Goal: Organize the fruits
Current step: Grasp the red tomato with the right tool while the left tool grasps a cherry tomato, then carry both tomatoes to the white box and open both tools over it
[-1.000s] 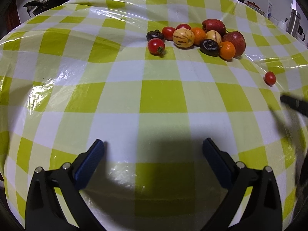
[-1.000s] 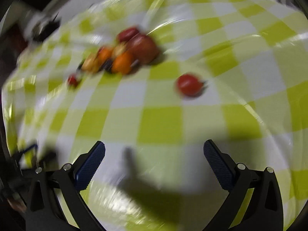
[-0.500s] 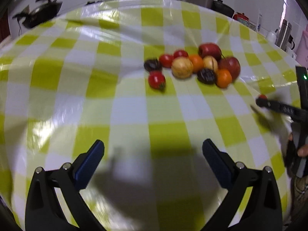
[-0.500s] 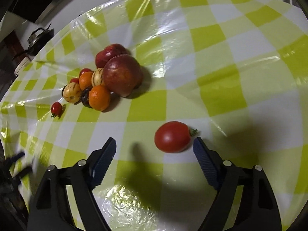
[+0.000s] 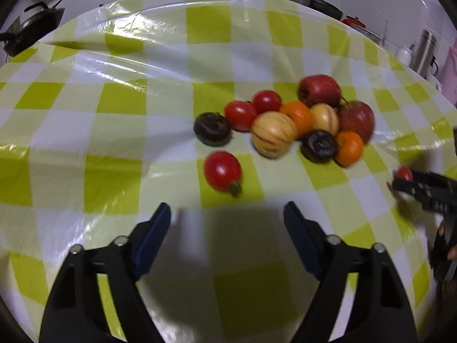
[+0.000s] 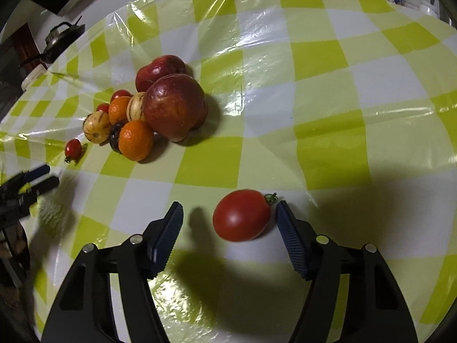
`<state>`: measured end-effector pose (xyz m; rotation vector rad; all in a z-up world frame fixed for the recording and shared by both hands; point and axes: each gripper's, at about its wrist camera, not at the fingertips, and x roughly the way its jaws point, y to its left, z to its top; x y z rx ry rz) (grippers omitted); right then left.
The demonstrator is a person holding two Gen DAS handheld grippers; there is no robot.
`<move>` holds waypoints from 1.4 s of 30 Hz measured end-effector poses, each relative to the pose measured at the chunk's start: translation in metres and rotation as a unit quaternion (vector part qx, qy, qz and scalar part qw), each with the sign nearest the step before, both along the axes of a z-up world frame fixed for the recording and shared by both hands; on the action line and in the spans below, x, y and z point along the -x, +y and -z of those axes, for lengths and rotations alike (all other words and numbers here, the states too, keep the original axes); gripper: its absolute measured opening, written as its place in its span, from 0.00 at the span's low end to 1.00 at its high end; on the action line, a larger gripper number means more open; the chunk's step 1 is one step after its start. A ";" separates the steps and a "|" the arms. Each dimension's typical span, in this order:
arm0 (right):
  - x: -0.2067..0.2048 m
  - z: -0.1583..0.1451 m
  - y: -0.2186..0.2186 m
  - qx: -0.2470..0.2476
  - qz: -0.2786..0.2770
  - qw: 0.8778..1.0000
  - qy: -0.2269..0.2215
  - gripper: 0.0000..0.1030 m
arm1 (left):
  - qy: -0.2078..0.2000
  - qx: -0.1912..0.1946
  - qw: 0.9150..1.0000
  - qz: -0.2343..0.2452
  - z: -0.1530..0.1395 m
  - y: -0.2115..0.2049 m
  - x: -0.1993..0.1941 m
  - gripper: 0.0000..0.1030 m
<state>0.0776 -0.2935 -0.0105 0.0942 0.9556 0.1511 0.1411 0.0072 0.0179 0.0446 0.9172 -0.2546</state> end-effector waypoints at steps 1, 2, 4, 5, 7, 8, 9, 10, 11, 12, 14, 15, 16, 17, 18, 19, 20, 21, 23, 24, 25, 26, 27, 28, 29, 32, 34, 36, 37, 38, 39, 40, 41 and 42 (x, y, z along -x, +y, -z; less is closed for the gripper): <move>-0.001 0.000 0.000 0.004 0.002 1.000 -0.001 0.61 | 0.006 0.004 1.000 0.001 0.002 0.000 -0.007 0.59; -0.001 0.000 0.000 0.007 0.005 1.000 -0.002 0.59 | 0.014 0.006 1.000 0.002 0.006 -0.001 -0.016 0.55; -0.003 0.000 -0.002 0.009 0.008 1.000 -0.004 0.57 | 0.018 0.001 1.000 0.003 0.011 -0.005 -0.025 0.54; -0.005 0.000 -0.004 0.007 0.008 1.000 -0.004 0.57 | 0.015 -0.005 1.000 0.004 0.012 -0.008 -0.028 0.54; -0.005 0.000 -0.007 0.003 0.009 1.000 -0.005 0.56 | 0.003 -0.008 1.000 0.011 0.009 -0.014 -0.031 0.53; -0.006 0.000 -0.008 0.002 0.007 1.000 -0.005 0.56 | 0.000 -0.011 1.000 0.009 0.008 -0.016 -0.033 0.53; -0.006 0.000 -0.008 0.003 0.005 1.000 -0.006 0.56 | 0.003 -0.020 1.000 0.003 0.010 -0.018 -0.037 0.53; -0.006 -0.001 -0.008 0.005 0.004 1.000 -0.006 0.56 | 0.005 -0.022 1.000 0.001 0.011 -0.020 -0.040 0.53; -0.007 0.000 -0.007 0.009 0.003 1.000 -0.007 0.56 | 0.009 -0.022 1.000 -0.001 0.013 -0.019 -0.043 0.52; -0.007 -0.001 -0.006 0.012 0.003 1.000 -0.007 0.56 | 0.011 -0.026 1.000 -0.005 0.014 -0.020 -0.046 0.49; -0.005 -0.001 -0.004 0.021 0.000 1.000 -0.009 0.54 | 0.009 -0.037 0.999 -0.006 0.015 -0.025 -0.047 0.42; -0.004 -0.001 -0.003 0.025 -0.001 1.000 -0.010 0.52 | 0.005 -0.046 0.999 -0.006 0.015 -0.028 -0.047 0.37; -0.004 -0.001 -0.001 0.031 -0.002 0.999 -0.011 0.50 | 0.002 -0.049 0.999 -0.004 0.015 -0.030 -0.047 0.34; -0.004 -0.001 0.001 0.037 -0.004 0.999 -0.012 0.48 | 0.001 -0.049 0.999 -0.002 0.015 -0.032 -0.047 0.33; -0.004 -0.001 0.003 0.040 -0.004 0.999 -0.013 0.47 | 0.000 -0.052 0.999 -0.001 0.015 -0.033 -0.047 0.33; -0.004 -0.001 0.004 0.044 -0.004 0.999 -0.013 0.45 | -0.001 -0.052 0.999 0.000 0.014 -0.034 -0.047 0.33; -0.003 -0.001 0.004 0.049 -0.001 0.999 -0.014 0.42 | -0.001 -0.049 0.999 0.000 0.014 -0.035 -0.047 0.33; -0.003 -0.001 0.004 0.050 0.000 0.999 -0.015 0.41 | -0.001 -0.047 0.999 0.000 0.014 -0.035 -0.047 0.33; -0.003 -0.002 0.004 0.050 0.002 0.999 -0.016 0.35 | -0.001 -0.037 0.999 0.000 0.013 -0.036 -0.046 0.33; -0.002 -0.002 0.002 0.046 0.003 0.999 -0.016 0.35 | 0.000 -0.031 1.000 0.001 0.012 -0.031 -0.045 0.33; -0.002 -0.003 0.002 0.043 0.003 0.999 -0.016 0.35 | 0.001 -0.023 1.000 0.000 0.013 -0.027 -0.042 0.33; -0.002 -0.003 0.001 0.039 0.001 0.999 -0.016 0.35 | 0.001 -0.020 1.000 -0.002 0.013 -0.026 -0.041 0.33; -0.001 -0.003 0.000 0.037 0.000 0.999 -0.016 0.35 | 0.001 -0.017 1.000 -0.003 0.013 -0.025 -0.039 0.33; 0.000 -0.004 -0.001 0.037 0.001 0.999 -0.016 0.35 | 0.002 -0.015 1.000 -0.003 0.013 -0.025 -0.038 0.33; 0.001 -0.004 -0.001 0.038 0.000 0.999 -0.016 0.34 | 0.001 -0.012 1.000 -0.005 0.012 -0.023 -0.035 0.33; 0.004 -0.006 -0.004 0.018 0.001 1.000 -0.012 0.34 | -0.005 0.000 1.000 -0.008 0.012 -0.017 -0.029 0.33; 0.007 -0.007 -0.003 0.013 -0.002 1.000 -0.010 0.34 | -0.008 0.007 1.000 -0.006 0.010 -0.014 -0.018 0.33; 0.013 -0.009 0.002 0.012 -0.008 1.000 -0.011 0.34 | -0.009 0.015 1.000 -0.007 0.009 -0.012 -0.007 0.33; 0.016 -0.010 0.006 0.008 -0.012 1.000 -0.010 0.34 | -0.009 0.018 1.000 -0.007 0.008 -0.009 0.003 0.33; 0.020 -0.012 0.010 0.003 -0.018 1.000 -0.011 0.34 | -0.009 0.020 1.000 -0.007 0.007 -0.009 0.008 0.33; 0.023 -0.014 0.013 0.000 -0.021 1.000 -0.012 0.34 | -0.010 0.026 1.000 -0.008 0.006 -0.007 0.017 0.33; 0.029 -0.015 0.019 -0.004 -0.028 1.000 -0.012 0.34 | -0.011 0.030 0.999 -0.009 0.005 -0.005 0.028 0.33; 0.032 -0.016 0.023 -0.006 -0.032 0.999 -0.013 0.34 | -0.013 0.034 0.999 -0.009 0.003 -0.001 0.041 0.33; 0.038 -0.018 0.030 -0.009 -0.039 0.999 -0.014 0.34 | -0.015 0.038 0.999 -0.009 0.000 0.002 0.050 0.33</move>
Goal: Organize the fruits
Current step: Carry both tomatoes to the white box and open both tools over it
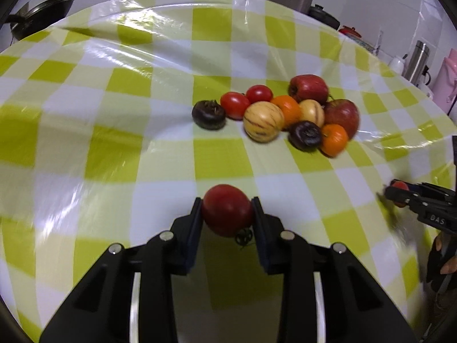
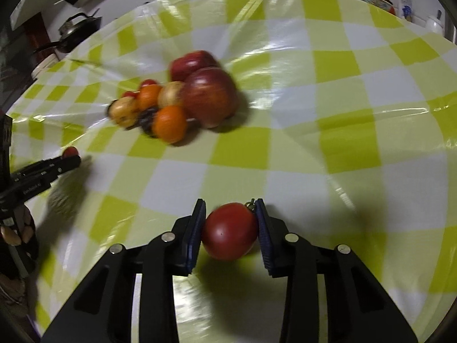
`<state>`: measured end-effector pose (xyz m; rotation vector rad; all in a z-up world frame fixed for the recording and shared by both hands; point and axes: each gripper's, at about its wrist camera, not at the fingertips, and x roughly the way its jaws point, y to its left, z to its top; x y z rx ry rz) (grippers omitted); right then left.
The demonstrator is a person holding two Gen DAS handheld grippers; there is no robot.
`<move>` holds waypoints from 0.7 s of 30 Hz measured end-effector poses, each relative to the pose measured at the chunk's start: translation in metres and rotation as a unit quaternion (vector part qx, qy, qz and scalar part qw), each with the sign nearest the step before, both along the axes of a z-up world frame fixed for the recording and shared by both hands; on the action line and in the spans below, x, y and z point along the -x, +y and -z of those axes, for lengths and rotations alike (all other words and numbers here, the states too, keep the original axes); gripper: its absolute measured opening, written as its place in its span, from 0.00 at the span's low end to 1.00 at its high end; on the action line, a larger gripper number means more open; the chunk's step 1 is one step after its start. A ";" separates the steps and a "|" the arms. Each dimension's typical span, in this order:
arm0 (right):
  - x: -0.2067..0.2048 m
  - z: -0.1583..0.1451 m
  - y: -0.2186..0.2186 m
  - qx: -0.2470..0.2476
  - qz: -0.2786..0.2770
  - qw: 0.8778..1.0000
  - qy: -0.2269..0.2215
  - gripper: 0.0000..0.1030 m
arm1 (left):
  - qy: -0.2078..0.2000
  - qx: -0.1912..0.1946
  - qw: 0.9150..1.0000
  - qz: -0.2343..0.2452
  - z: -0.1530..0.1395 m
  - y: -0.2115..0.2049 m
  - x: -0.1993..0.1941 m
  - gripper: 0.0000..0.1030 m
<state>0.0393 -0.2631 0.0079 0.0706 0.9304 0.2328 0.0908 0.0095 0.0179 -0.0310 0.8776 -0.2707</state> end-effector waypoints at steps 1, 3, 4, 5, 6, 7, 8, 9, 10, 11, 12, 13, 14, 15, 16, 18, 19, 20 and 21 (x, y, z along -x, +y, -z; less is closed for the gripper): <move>0.005 -0.002 0.006 -0.002 -0.006 1.000 -0.001 0.34 | -0.002 0.006 1.000 -0.002 -0.002 0.004 0.011 0.33; 0.019 -0.004 0.023 -0.008 -0.020 1.000 -0.004 0.34 | -0.007 0.015 1.000 -0.006 -0.007 0.013 0.032 0.33; 0.027 -0.005 0.032 -0.011 -0.028 1.000 -0.005 0.34 | -0.009 0.018 1.000 -0.007 -0.010 0.014 0.042 0.33; 0.035 -0.005 0.041 -0.014 -0.036 0.999 -0.006 0.34 | -0.012 0.021 1.000 -0.009 -0.012 0.018 0.052 0.33; 0.042 -0.005 0.047 -0.017 -0.041 0.999 -0.006 0.34 | -0.015 0.023 1.000 -0.011 -0.015 0.020 0.066 0.33; 0.051 -0.005 0.056 -0.019 -0.049 0.999 -0.006 0.34 | -0.017 0.025 0.999 -0.012 -0.018 0.026 0.077 0.33; 0.061 -0.007 0.067 -0.021 -0.060 0.998 -0.007 0.34 | -0.020 0.027 0.999 -0.014 -0.020 0.032 0.089 0.33; 0.068 -0.007 0.074 -0.023 -0.067 0.997 -0.007 0.34 | -0.022 0.029 0.999 -0.016 -0.024 0.037 0.102 0.33; 0.077 -0.008 0.082 -0.025 -0.075 0.997 -0.007 0.34 | -0.024 0.029 0.999 -0.017 -0.026 0.042 0.112 0.33; 0.087 -0.010 0.094 -0.026 -0.088 0.996 -0.007 0.34 | -0.026 0.028 0.999 -0.019 -0.028 0.046 0.124 0.33; 0.096 -0.012 0.104 -0.027 -0.098 0.995 -0.007 0.34 | -0.029 0.027 0.999 -0.021 -0.031 0.054 0.139 0.33; 0.102 -0.013 0.111 -0.029 -0.106 0.994 -0.007 0.34 | -0.031 0.027 0.999 -0.024 -0.034 0.061 0.153 0.33; 0.114 -0.016 0.125 -0.031 -0.121 0.992 -0.007 0.34 | -0.034 0.027 0.999 -0.027 -0.036 0.067 0.166 0.33; 0.120 -0.019 0.136 -0.031 -0.131 0.991 -0.009 0.34 | -0.037 0.027 0.998 -0.036 -0.040 0.079 0.186 0.33; 0.127 -0.021 0.146 -0.033 -0.142 0.989 -0.009 0.34 | -0.040 0.029 0.998 -0.043 -0.042 0.088 0.200 0.33; 0.148 -0.028 0.172 -0.037 -0.175 0.984 -0.012 0.34 | -0.045 0.035 0.996 -0.063 -0.048 0.109 0.231 0.33; 0.157 -0.031 0.183 -0.038 -0.188 0.981 -0.012 0.34 | -0.047 0.036 0.996 -0.074 -0.051 0.121 0.248 0.33; 0.171 -0.034 0.202 -0.039 -0.212 0.976 -0.013 0.34 | -0.049 0.036 0.994 -0.091 -0.055 0.137 0.272 0.33; 0.182 -0.037 0.216 -0.038 -0.230 0.972 -0.014 0.34 | -0.051 0.035 0.993 -0.104 -0.057 0.150 0.289 0.33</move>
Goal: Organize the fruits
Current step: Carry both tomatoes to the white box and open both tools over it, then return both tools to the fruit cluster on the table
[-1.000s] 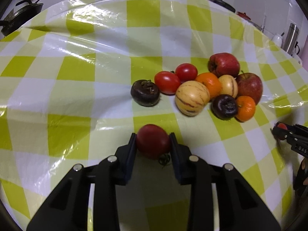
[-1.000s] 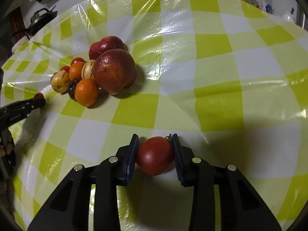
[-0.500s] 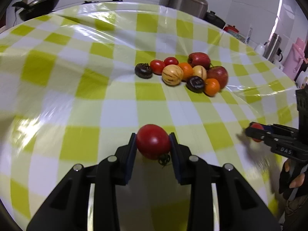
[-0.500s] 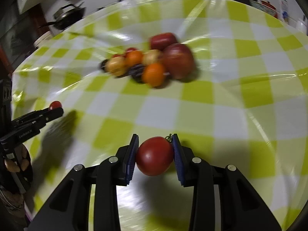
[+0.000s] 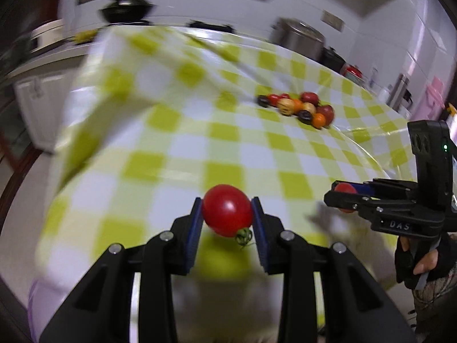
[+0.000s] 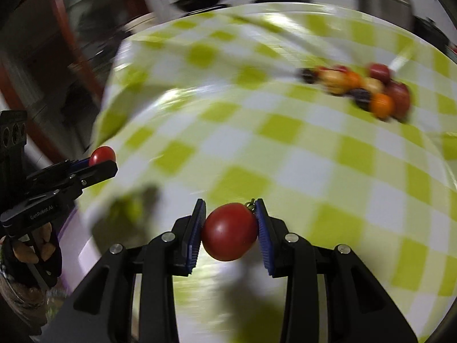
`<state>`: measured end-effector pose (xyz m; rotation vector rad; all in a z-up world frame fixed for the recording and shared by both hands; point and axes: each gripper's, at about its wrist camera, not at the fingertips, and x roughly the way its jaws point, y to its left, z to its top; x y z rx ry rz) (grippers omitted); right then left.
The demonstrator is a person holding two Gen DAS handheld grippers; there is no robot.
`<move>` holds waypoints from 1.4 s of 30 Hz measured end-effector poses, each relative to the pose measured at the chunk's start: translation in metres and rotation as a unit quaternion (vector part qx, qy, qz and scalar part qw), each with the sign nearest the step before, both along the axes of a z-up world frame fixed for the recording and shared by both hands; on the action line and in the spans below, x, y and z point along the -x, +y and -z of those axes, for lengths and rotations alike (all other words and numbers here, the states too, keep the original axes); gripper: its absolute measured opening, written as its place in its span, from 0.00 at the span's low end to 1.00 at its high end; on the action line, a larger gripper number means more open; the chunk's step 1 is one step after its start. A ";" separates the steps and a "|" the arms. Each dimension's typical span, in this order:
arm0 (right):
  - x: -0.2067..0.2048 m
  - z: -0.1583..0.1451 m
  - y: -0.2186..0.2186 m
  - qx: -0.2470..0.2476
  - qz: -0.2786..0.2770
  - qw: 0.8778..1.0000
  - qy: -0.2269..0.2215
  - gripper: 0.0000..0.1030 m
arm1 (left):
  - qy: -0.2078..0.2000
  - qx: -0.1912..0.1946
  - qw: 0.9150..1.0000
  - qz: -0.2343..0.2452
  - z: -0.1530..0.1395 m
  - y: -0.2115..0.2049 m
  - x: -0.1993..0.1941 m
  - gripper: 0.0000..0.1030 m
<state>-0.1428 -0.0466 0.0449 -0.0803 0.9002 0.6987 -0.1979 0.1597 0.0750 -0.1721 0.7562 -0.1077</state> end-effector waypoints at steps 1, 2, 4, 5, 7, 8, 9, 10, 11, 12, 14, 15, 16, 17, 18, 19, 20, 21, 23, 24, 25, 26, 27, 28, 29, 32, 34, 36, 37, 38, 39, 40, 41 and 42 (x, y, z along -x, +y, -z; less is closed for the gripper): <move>0.009 -0.002 0.011 -0.001 -0.014 1.000 -0.001 0.34 | -0.001 -0.002 1.000 -0.015 -0.002 0.013 0.018 0.33; 0.026 -0.004 0.032 -0.001 -0.044 0.999 0.000 0.34 | -0.001 -0.006 0.999 -0.036 -0.003 0.028 0.040 0.33; 0.054 -0.004 0.065 0.001 -0.094 0.996 0.000 0.34 | 0.004 -0.011 0.997 -0.076 -0.002 0.058 0.081 0.33; 0.064 -0.003 0.078 0.003 -0.114 0.993 0.001 0.34 | 0.010 -0.013 0.995 -0.095 0.001 0.071 0.099 0.33; 0.092 0.005 0.117 0.008 -0.176 0.984 0.014 0.34 | 0.027 -0.020 0.990 -0.139 0.012 0.101 0.138 0.33; 0.107 0.013 0.141 0.014 -0.213 0.977 0.025 0.34 | 0.039 -0.023 0.986 -0.159 0.020 0.114 0.156 0.33; 0.118 0.021 0.158 0.018 -0.241 0.970 0.033 0.34 | 0.052 -0.028 0.982 -0.178 0.031 0.127 0.171 0.33; 0.125 0.029 0.171 0.023 -0.260 0.965 0.040 0.34 | 0.067 -0.033 0.978 -0.196 0.043 0.138 0.184 0.33; 0.134 0.039 0.187 0.032 -0.282 0.958 0.047 0.35 | 0.076 -0.034 0.975 -0.207 0.053 0.145 0.192 0.33; 0.143 0.055 0.208 0.045 -0.306 0.949 0.059 0.35 | 0.093 -0.034 0.970 -0.221 0.068 0.155 0.202 0.33; 0.155 0.084 0.239 0.072 -0.341 0.933 0.084 0.35 | 0.122 -0.021 0.964 -0.237 0.097 0.168 0.214 0.33; 0.162 0.104 0.257 0.094 -0.356 0.925 0.091 0.35 | 0.137 -0.014 0.961 -0.242 0.111 0.173 0.217 0.33; 0.164 0.116 0.267 0.109 -0.362 0.921 0.095 0.35 | 0.153 -0.009 0.957 -0.248 0.126 0.178 0.219 0.33; 0.166 0.129 0.278 0.125 -0.367 0.916 0.099 0.35 | 0.167 -0.001 0.953 -0.252 0.138 0.183 0.220 0.33; 0.166 0.142 0.287 0.140 -0.368 0.914 0.099 0.35 | 0.181 0.012 0.949 -0.256 0.152 0.187 0.222 0.33; 0.164 0.152 0.294 0.150 -0.366 0.913 0.102 0.35 | 0.191 0.022 0.947 -0.258 0.162 0.191 0.223 0.33; 0.163 0.157 0.297 0.154 -0.367 0.911 0.108 0.35 | 0.198 0.025 0.945 -0.258 0.168 0.191 0.223 0.33; 0.162 0.162 0.300 0.156 -0.364 0.911 0.115 0.35 | 0.203 0.025 0.945 -0.255 0.175 0.193 0.224 0.34; 0.164 0.164 0.298 0.160 -0.359 0.912 0.119 0.37 | 0.211 0.018 0.944 -0.254 0.180 0.191 0.218 0.40; 0.163 0.166 0.298 0.164 -0.354 0.912 0.124 0.40 | 0.212 0.018 0.943 -0.255 0.181 0.193 0.218 0.49; 0.164 0.165 0.297 0.164 -0.351 0.913 0.124 0.45 | 0.212 0.018 0.943 -0.257 0.181 0.192 0.214 0.52; 0.164 0.163 0.296 0.164 -0.350 0.915 0.119 0.49 | 0.210 0.015 0.942 -0.259 0.180 0.192 0.214 0.58; 0.157 0.161 0.291 0.164 -0.349 0.916 0.113 0.50 | 0.209 0.007 0.942 -0.262 0.178 0.191 0.212 0.62; 0.157 0.157 0.286 0.164 -0.348 0.917 0.105 0.51 | 0.207 -0.003 0.942 -0.265 0.173 0.184 0.206 0.64; 0.160 0.150 0.281 0.164 -0.349 0.918 0.095 0.51 | 0.203 -0.013 0.942 -0.269 0.168 0.182 0.204 0.68; 0.172 0.107 0.260 0.127 -0.367 0.920 0.051 0.55 | 0.151 -0.046 0.945 -0.288 0.136 0.177 0.203 0.76; 0.170 0.071 0.235 0.082 -0.362 0.928 0.018 0.66 | 0.104 -0.070 0.949 -0.291 0.110 0.167 0.199 0.80; 0.165 0.035 0.206 0.033 -0.333 0.942 -0.026 0.80 | 0.057 -0.099 0.952 -0.286 0.082 0.153 0.189 0.89; 0.159 0.017 0.189 0.011 -0.310 0.950 -0.046 0.83 | 0.034 -0.111 0.954 -0.278 0.068 0.146 0.181 0.91; 0.151 0.002 0.172 -0.008 -0.285 0.957 -0.061 0.85 | 0.003 -0.124 0.958 -0.261 0.049 0.132 0.168 0.94; 0.138 -0.016 0.148 -0.032 -0.247 0.966 -0.072 0.85 | -0.014 -0.128 0.961 -0.245 0.037 0.120 0.160 0.95; 0.126 -0.027 0.129 -0.050 -0.218 0.972 -0.072 0.85 | -0.028 -0.126 0.965 -0.226 0.026 0.109 0.148 0.96; 0.107 -0.039 0.100 -0.076 -0.176 0.980 -0.059 0.85 | -0.040 -0.121 0.970 -0.205 0.014 0.096 0.134 0.97; 0.094 -0.043 0.081 -0.090 -0.148 0.984 -0.047 0.85 | -0.055 -0.103 0.978 -0.170 -0.002 0.079 0.109 0.99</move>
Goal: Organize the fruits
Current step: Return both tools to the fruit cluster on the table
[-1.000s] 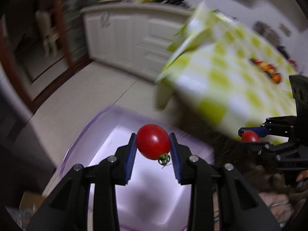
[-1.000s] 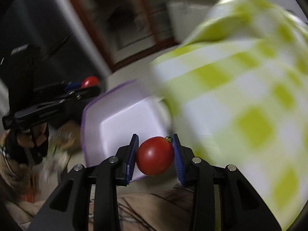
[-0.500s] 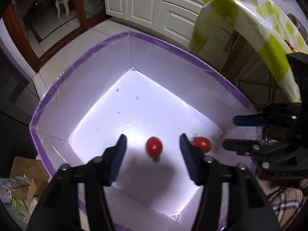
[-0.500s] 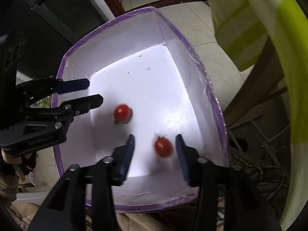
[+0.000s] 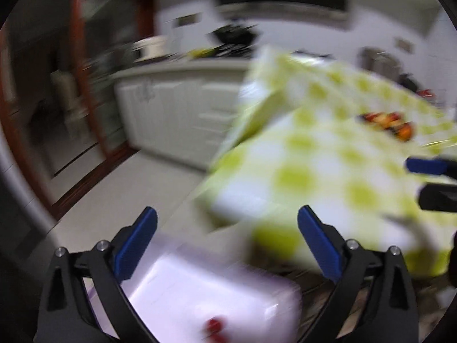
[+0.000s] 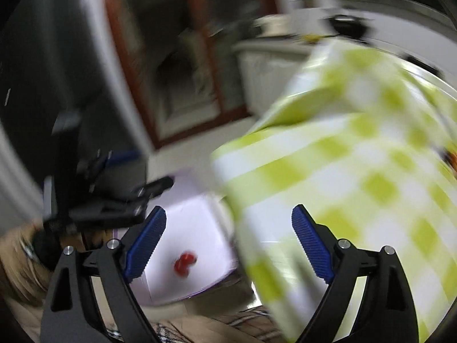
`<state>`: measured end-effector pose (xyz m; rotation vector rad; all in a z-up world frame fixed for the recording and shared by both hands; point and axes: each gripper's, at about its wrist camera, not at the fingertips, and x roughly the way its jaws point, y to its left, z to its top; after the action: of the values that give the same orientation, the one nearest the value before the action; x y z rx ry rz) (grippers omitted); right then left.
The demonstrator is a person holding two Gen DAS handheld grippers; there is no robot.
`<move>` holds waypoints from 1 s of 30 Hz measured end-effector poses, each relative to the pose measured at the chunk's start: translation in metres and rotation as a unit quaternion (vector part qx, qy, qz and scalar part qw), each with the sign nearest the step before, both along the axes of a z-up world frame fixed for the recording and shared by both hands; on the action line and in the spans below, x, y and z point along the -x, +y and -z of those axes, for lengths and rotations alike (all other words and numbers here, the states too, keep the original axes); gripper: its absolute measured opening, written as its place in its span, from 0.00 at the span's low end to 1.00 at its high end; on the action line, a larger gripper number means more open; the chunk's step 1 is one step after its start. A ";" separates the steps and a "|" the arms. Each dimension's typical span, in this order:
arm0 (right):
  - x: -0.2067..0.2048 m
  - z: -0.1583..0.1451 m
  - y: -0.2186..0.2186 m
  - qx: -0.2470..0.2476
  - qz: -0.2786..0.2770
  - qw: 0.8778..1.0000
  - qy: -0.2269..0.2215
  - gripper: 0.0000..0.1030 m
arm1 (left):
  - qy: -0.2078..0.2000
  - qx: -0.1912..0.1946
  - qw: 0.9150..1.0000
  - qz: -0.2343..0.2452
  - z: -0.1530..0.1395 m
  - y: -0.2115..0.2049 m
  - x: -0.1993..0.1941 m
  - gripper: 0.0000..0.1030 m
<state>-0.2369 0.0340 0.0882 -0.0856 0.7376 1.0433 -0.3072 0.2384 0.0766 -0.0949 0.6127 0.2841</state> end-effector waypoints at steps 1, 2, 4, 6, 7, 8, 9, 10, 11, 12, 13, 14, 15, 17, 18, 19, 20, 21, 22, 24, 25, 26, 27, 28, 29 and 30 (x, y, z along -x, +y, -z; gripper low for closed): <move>-0.018 -0.004 -0.025 -0.010 0.038 0.999 0.020 0.85 | -0.006 0.010 1.000 0.019 -0.007 -0.011 -0.013 0.99; -0.039 -0.004 -0.057 -0.009 0.094 0.995 0.035 0.85 | -0.010 0.025 0.999 0.046 -0.015 -0.024 -0.034 0.99; -0.066 0.001 -0.101 0.005 0.168 0.985 0.036 0.85 | 0.001 0.074 0.991 0.108 -0.028 -0.060 -0.089 0.99; -0.093 0.005 -0.153 0.004 0.223 0.974 0.045 0.85 | 0.009 0.113 0.982 0.153 -0.033 -0.092 -0.134 0.99; -0.108 0.007 -0.179 0.008 0.258 0.965 0.045 0.85 | 0.014 0.119 0.979 0.165 -0.033 -0.107 -0.159 0.99; -0.121 0.010 -0.203 0.010 0.291 0.956 0.035 0.85 | 0.020 0.112 0.978 0.172 -0.031 -0.128 -0.190 0.99; -0.133 0.010 -0.218 0.012 0.311 0.950 0.027 0.85 | 0.021 0.106 0.978 0.178 -0.028 -0.139 -0.209 0.99; -0.148 0.012 -0.238 0.021 0.342 0.939 0.021 0.85 | 0.023 0.101 0.977 0.187 -0.025 -0.156 -0.229 0.99; -0.161 0.015 -0.256 0.025 0.365 0.930 0.022 0.85 | 0.027 0.098 0.976 0.195 -0.021 -0.170 -0.248 0.99; -0.173 0.022 -0.266 0.018 0.373 0.927 0.026 0.85 | 0.034 0.098 0.974 0.203 -0.015 -0.188 -0.272 0.99; -0.185 0.028 -0.280 0.013 0.384 0.923 0.033 0.85 | 0.035 0.096 0.973 0.208 -0.009 -0.201 -0.289 0.99; -0.195 0.033 -0.287 0.014 0.396 0.917 0.041 0.85 | 0.034 0.093 0.973 0.211 -0.004 -0.215 -0.305 0.99; -0.207 0.040 -0.295 0.015 0.408 0.911 0.052 0.85 | 0.031 0.091 0.973 0.209 0.004 -0.232 -0.327 0.99; -0.227 0.055 -0.302 0.007 0.414 0.908 0.071 0.85 | 0.024 0.088 0.974 0.205 0.016 -0.244 -0.351 0.99; -0.239 0.062 -0.300 0.005 0.416 0.906 0.080 0.85 | 0.023 0.092 0.975 0.203 0.023 -0.252 -0.365 0.99; -0.250 0.068 -0.300 0.004 0.413 0.906 0.093 0.85 | 0.026 0.097 0.975 0.199 0.027 -0.252 -0.374 0.99; -0.263 0.072 -0.299 0.001 0.409 0.907 0.106 0.85 | 0.027 0.103 0.975 0.196 0.030 -0.251 -0.378 0.99; -0.271 0.072 -0.297 -0.001 0.408 0.906 0.111 0.85 | 0.025 0.116 0.974 0.191 0.036 -0.249 -0.382 0.99; -0.284 0.074 -0.294 -0.002 0.405 0.907 0.113 0.84 | 0.025 0.120 0.974 0.189 0.039 -0.248 -0.384 0.99; -0.300 0.070 -0.285 -0.002 0.400 0.910 0.108 0.84 | 0.029 0.142 0.972 0.187 0.047 -0.239 -0.382 0.99; -0.307 0.068 -0.280 0.001 0.400 0.911 0.099 0.84 | 0.019 0.156 0.969 0.193 0.047 -0.235 -0.380 0.99; -0.312 0.066 -0.276 0.003 0.399 0.912 0.093 0.82 | 0.010 0.162 0.968 0.193 0.046 -0.232 -0.377 0.99; -0.319 0.065 -0.271 0.006 0.397 0.914 0.088 0.80 | 0.010 0.166 0.967 0.193 0.047 -0.231 -0.378 0.99; -0.326 0.066 -0.266 0.009 0.396 0.914 0.086 0.77 | 0.013 0.171 0.965 0.197 0.049 -0.231 -0.379 0.99; -0.331 0.067 -0.263 0.010 0.397 0.913 0.087 0.76 | 0.014 0.175 0.964 0.199 0.049 -0.230 -0.379 0.99; -0.336 0.068 -0.260 0.008 0.398 0.913 0.087 0.75 | 0.016 0.176 0.964 0.200 0.049 -0.231 -0.380 0.99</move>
<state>0.0988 -0.2260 0.0204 0.2826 0.8378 0.2620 0.0728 0.0077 0.0273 -0.3044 0.6947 -0.2190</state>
